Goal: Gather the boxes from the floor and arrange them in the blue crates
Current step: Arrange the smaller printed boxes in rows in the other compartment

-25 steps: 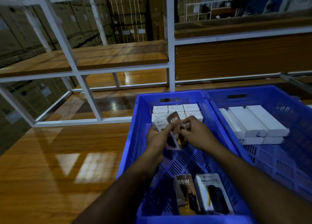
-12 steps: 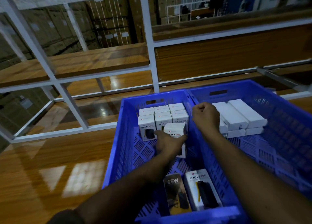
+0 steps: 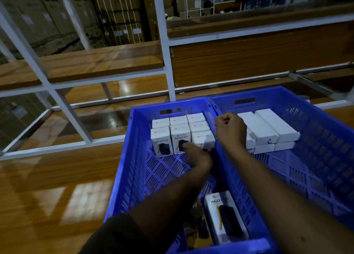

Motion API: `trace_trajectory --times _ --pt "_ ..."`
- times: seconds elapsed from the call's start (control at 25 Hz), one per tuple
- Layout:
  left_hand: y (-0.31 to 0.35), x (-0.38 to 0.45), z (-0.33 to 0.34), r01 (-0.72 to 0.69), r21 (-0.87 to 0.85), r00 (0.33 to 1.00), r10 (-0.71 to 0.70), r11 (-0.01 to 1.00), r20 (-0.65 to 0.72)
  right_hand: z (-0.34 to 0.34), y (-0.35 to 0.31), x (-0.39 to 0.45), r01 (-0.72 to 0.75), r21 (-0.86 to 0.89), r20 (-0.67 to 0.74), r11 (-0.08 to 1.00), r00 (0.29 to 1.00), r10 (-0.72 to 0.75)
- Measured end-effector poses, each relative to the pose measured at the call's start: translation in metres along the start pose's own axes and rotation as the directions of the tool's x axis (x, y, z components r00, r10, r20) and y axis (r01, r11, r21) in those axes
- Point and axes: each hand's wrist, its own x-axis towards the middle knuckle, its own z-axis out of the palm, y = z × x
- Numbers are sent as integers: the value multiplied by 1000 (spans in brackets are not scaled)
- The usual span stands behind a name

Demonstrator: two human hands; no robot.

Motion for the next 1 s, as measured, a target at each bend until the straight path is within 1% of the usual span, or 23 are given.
trace_trajectory --times 0.08,0.24,0.36,0.44,0.48,0.56,0.64,0.68,0.72,0.76,0.8,0.84,0.88,0.92,0.96,1.0 --pt "-2 6 3 3 10 1000 -2 1000 -25 1 1 1 8 -4 3 1000 1000 -8" --pt "-3 11 4 11 -2 1000 -11 1000 -16 4 2 3 23 -38 2 999 1000 -23" --pt "-3 15 -2 19 -18 1000 -19 1000 0 2 3 1 96 -101 33 990 995 -93" --pt "-4 24 -10 31 -27 995 -29 999 94 3 3 -2 195 -152 89 969 979 -183" --pt "-5 28 -18 32 -23 986 -28 999 164 4 3 -3 240 -173 115 955 968 -223" --pt "-4 28 -38 65 -75 959 -42 995 279 6 2 -5 303 -196 165 933 948 -273" --pt "-3 23 -59 119 -173 946 -59 978 318 8 2 -8 354 -223 256 908 920 -296" --pt "-4 21 -71 111 -177 949 -51 978 312 10 1 -12 382 -243 331 892 897 -293" --pt "-5 20 -83 72 -138 949 -26 988 314 12 1 -15 403 -274 429 873 864 -264" --pt "-8 19 -94 48 -113 949 -10 992 316 16 1 -20 431 -322 550 843 810 -205" --pt "-12 17 -105 45 -115 949 -7 992 314 19 0 -27 486 -386 677 784 726 -117" --pt "-15 14 -115 71 -140 950 -24 988 312 23 1 -36 565 -438 784 699 620 -10" --pt "-18 11 -124 103 -178 949 -43 979 312 26 0 -48 646 -459 854 610 511 101" --pt "-20 8 -131 136 -223 949 -62 965 309 28 -1 -61 706 -457 885 542 420 200" --pt "-23 5 -136 150 -256 952 -69 955 299 30 -1 -73 742 -447 894 500 352 277" --pt "-26 4 -140 150 -278 957 -69 949 282 33 -1 -84 768 -443 890 463 312 334"
